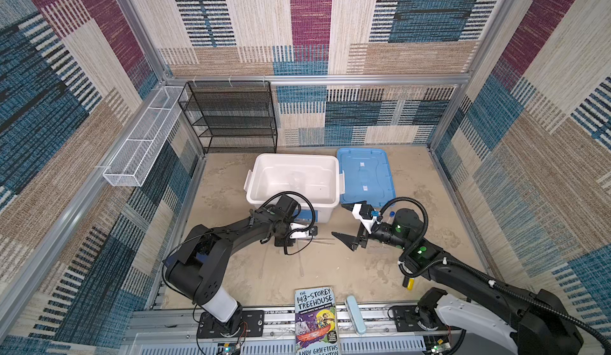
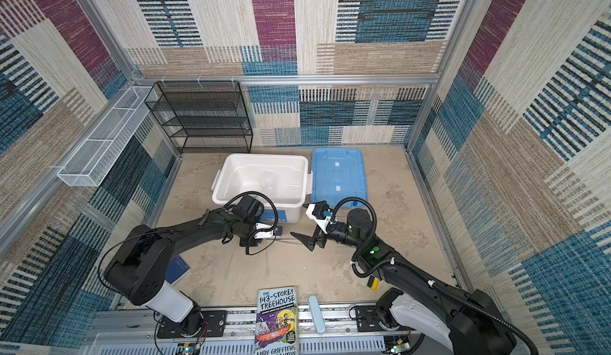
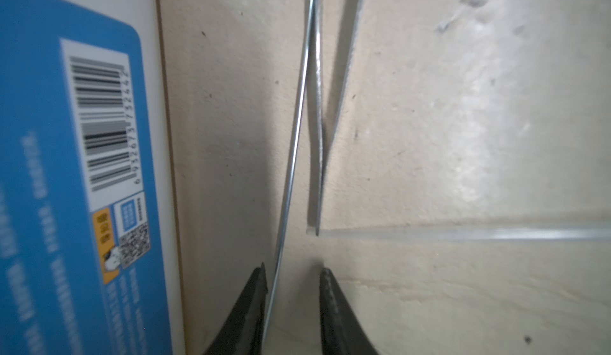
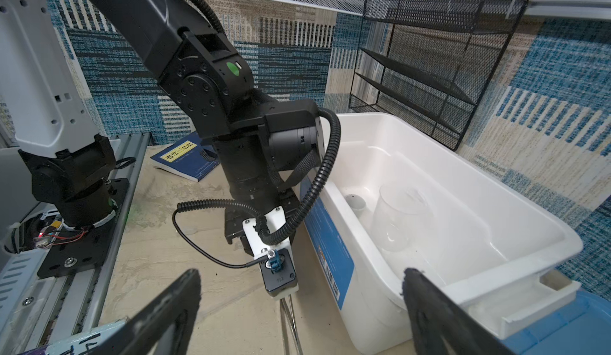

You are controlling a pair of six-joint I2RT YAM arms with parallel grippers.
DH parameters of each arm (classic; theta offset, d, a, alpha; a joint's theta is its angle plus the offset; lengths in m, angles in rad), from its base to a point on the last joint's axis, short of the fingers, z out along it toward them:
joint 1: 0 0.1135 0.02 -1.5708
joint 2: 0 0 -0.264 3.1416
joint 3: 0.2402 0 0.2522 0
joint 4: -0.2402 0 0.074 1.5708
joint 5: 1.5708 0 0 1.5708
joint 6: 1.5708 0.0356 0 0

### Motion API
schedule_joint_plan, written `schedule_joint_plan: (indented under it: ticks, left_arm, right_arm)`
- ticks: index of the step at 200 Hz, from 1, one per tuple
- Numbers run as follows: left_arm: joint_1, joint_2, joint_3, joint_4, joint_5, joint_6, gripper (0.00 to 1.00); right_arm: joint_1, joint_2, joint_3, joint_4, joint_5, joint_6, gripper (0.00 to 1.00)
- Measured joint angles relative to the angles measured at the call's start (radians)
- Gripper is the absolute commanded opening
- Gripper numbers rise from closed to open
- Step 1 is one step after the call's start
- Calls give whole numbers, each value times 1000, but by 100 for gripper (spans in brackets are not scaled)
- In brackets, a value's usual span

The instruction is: Organize the chemistry lab equipment

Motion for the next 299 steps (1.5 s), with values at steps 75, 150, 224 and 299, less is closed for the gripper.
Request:
schedule_joint_plan:
  ticks: [75,150,224,299]
  left_arm:
    - [1,51,41,10,-5,9,21]
    - [0,68,76,-45,5,10,10]
    - [-18,106,119,-80,26,8,12]
    - [-19,128,151,-107,7,7,16]
  right_arm:
    - [0,2,0,0,10,-4,96]
    - [0,-8,-2,-1,25,-7,96]
    - [0,-9,-2,-1,34,-7,96]
    - [0,-2,-2,-2,35,-7,96]
